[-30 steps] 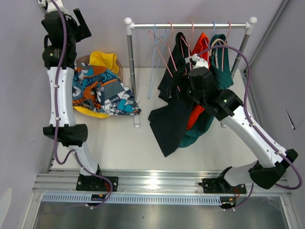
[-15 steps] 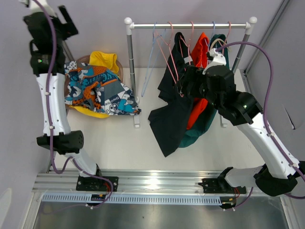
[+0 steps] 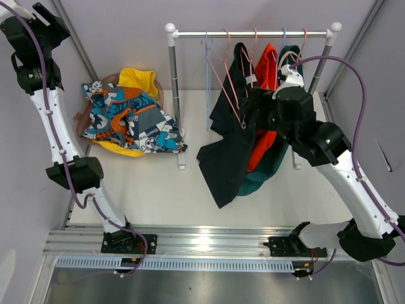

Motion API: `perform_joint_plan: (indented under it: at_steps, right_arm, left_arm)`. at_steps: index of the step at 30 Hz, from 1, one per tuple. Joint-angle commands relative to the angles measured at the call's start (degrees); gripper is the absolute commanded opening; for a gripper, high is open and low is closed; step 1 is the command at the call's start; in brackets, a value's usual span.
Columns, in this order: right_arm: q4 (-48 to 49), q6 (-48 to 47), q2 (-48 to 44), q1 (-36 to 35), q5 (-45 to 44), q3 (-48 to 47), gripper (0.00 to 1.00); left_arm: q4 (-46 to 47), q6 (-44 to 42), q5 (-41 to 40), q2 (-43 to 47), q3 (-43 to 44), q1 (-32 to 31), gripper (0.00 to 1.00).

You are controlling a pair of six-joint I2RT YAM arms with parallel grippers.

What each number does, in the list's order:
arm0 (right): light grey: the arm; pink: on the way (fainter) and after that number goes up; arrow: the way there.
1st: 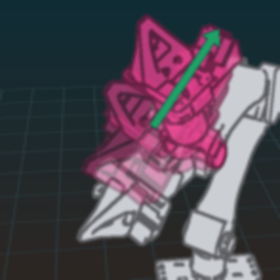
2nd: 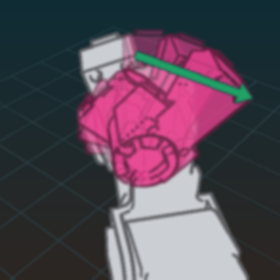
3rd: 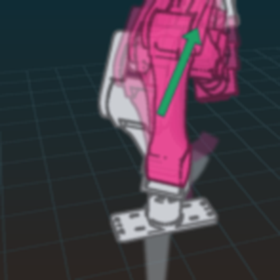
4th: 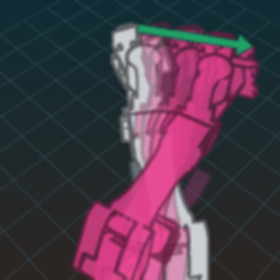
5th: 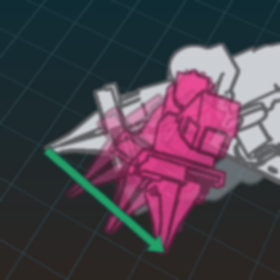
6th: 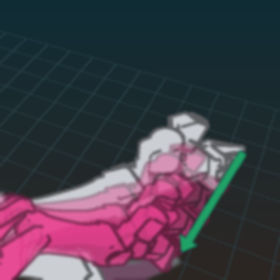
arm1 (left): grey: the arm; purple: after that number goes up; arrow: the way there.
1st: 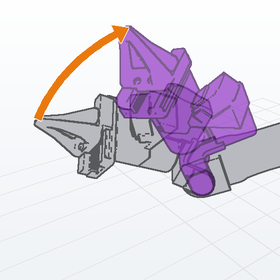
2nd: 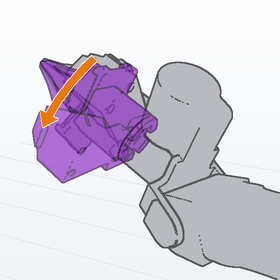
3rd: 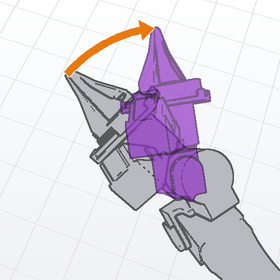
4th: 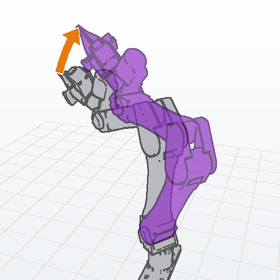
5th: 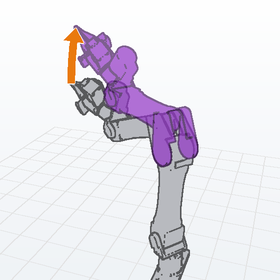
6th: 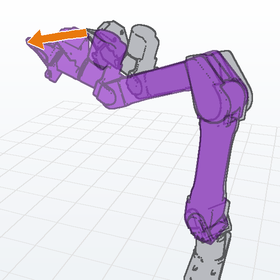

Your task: Remove the shorts from the hanger

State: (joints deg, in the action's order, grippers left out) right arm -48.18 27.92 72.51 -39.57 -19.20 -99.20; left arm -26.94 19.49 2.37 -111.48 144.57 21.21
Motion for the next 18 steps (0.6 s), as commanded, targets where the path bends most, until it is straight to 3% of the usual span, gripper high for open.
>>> perform_joint_plan:
  at_steps: [1, 9, 11, 13, 15, 18]
  right_arm:
    - [0.02, -1.38, 0.79, 0.46, -0.05, -0.56, 0.93]
    - [-0.25, -2.96, 1.67, 1.43, -1.71, -0.82, 0.93]
    - [0.89, -3.40, 1.23, 1.43, -2.85, -1.08, 0.93]
    - [2.82, -4.19, 0.44, 1.43, -3.73, -1.26, 0.93]
    - [3.97, -5.68, 1.13, 1.78, -4.97, -2.40, 0.93]
    - [5.99, -8.66, 4.55, 3.01, -6.28, -6.26, 0.93]
  left_arm:
    - [6.71, 3.19, 3.60, -0.40, 2.91, 0.41, 0.81]
    - [12.08, 5.03, 10.62, -4.89, 5.11, 0.85, 0.86]
    - [13.31, 6.87, 18.31, -4.36, 3.97, 0.59, 0.94]
    - [8.95, 6.97, 19.16, -2.27, 3.70, -0.46, 0.97]
    - [7.17, 4.16, 18.37, 0.37, 0.90, -3.54, 0.99]
    - [9.36, 6.53, 22.67, 5.82, -7.00, -7.84, 0.99]
